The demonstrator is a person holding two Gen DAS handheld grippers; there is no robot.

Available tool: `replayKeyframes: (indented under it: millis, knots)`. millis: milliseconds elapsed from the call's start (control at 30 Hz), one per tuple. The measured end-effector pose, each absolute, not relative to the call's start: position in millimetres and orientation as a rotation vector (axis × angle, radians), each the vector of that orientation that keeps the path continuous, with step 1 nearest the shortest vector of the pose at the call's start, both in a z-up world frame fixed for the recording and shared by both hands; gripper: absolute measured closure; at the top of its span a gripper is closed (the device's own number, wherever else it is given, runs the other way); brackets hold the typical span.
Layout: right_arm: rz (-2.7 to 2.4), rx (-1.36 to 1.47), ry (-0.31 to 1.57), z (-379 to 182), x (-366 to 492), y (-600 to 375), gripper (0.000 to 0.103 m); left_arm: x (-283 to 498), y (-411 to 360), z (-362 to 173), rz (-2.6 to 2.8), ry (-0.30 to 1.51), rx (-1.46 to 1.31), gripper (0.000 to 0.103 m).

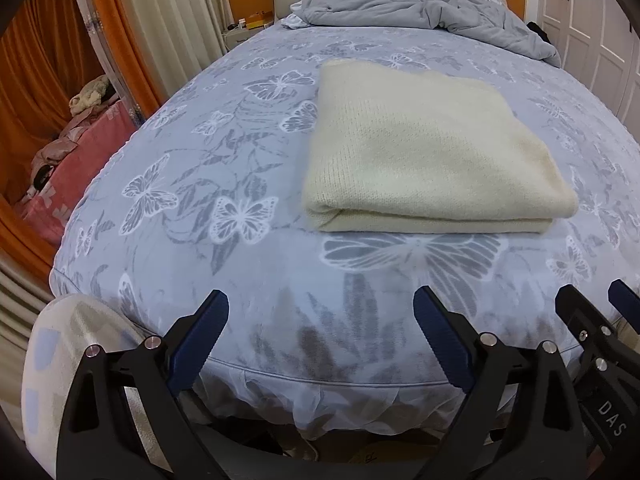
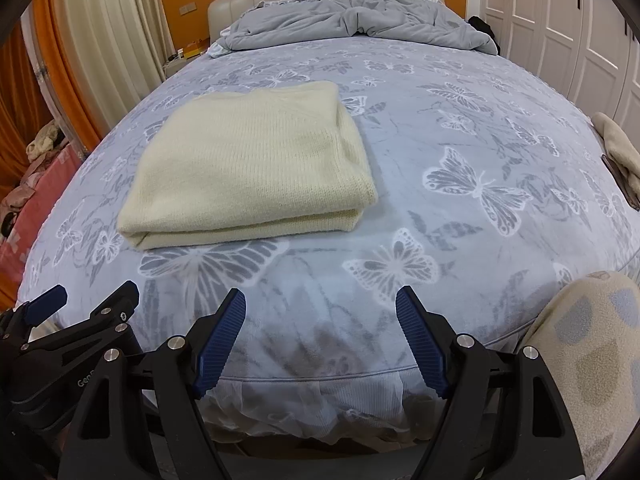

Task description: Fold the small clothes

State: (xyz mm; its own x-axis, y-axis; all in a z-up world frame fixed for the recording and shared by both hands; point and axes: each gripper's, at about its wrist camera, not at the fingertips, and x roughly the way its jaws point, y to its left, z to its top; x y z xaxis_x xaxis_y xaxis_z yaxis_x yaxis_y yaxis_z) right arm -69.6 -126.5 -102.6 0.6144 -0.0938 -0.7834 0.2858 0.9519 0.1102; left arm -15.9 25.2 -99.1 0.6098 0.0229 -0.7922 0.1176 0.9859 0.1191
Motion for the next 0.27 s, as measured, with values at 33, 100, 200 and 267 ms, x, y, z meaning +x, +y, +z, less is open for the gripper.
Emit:
replayKeyframes:
  millis: [33, 100, 200, 267]
  knots:
    - [-0.221, 0.234, 0.884, -102.6, -69.7, -126.5, 0.028, -16.2, 24.9, -98.8, -0.057, 0.912, 0.164, 0.012]
    - [-0.221, 0.234, 0.884, -102.5, -69.6, -126.3, 0.028, -16.9, 23.5, -98.5, -0.068, 0.910, 0.167, 0.013]
    - [-0.220, 0.232, 0.886, -103.0, -69.3, -127.4, 0.028, -19.2, 20.7, -97.5, -0.077, 0.898, 0.180, 0.013]
    - [-0.219, 0.233, 0.885, -103.1, -69.2, -127.5, 0.028, -19.6, 20.2, -97.0, -0.080, 0.896, 0.182, 0.013]
